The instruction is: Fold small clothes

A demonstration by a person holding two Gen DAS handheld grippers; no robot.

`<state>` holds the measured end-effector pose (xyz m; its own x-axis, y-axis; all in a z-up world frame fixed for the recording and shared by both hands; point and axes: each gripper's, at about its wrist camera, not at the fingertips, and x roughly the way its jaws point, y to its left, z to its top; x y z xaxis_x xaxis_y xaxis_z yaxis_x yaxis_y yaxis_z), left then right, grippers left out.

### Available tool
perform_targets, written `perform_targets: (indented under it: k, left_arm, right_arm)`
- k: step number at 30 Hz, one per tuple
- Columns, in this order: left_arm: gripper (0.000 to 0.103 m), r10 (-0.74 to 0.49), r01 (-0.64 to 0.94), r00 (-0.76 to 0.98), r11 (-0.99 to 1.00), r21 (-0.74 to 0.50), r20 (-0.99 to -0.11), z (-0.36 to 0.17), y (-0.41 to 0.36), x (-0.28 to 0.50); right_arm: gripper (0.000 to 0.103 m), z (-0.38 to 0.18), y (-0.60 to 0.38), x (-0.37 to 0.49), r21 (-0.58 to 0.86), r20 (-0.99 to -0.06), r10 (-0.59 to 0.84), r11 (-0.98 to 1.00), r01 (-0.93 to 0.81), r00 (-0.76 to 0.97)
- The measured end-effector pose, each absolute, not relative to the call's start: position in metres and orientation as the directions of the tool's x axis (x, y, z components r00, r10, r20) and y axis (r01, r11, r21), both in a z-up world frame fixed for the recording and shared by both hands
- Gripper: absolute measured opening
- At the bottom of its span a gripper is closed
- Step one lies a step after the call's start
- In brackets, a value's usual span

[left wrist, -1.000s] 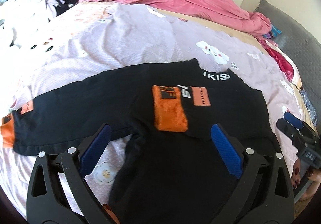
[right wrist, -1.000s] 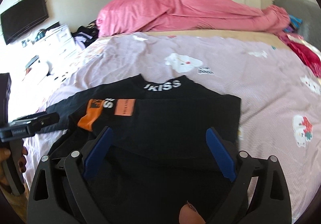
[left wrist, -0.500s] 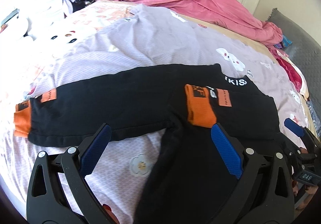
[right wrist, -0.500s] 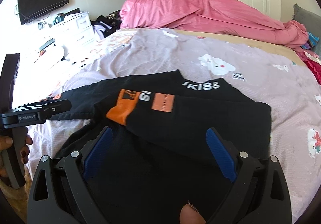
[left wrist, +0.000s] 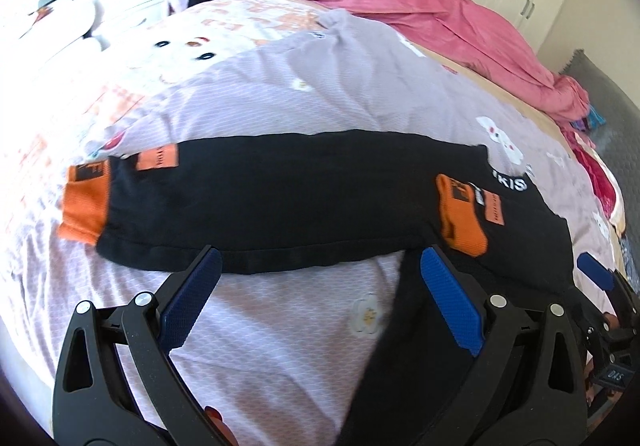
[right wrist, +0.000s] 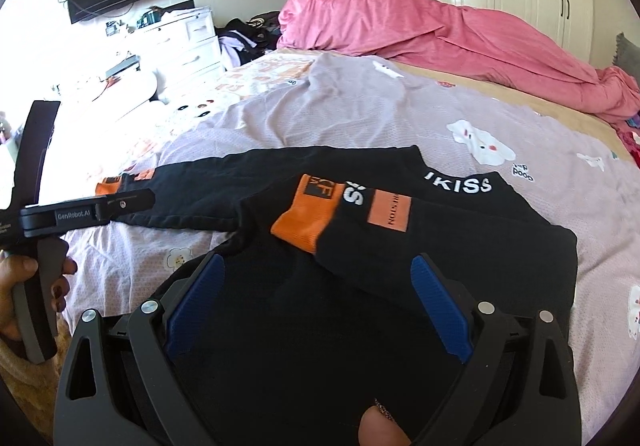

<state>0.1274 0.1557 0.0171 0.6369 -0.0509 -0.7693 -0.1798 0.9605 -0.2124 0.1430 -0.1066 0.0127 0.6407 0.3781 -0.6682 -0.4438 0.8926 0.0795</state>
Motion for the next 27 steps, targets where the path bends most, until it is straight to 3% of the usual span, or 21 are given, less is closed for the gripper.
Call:
perform_targets:
  k: [27]
  left_arm:
    - [0.094, 0.053, -0.466, 0.618, 0.829, -0.311, -0.784, -0.012, 0.280, 0.097]
  right_arm:
    - [0.094, 0.008, -0.070, 0.147, 0.034, -0.680, 0.417, 0.840, -0.542, 0.603]
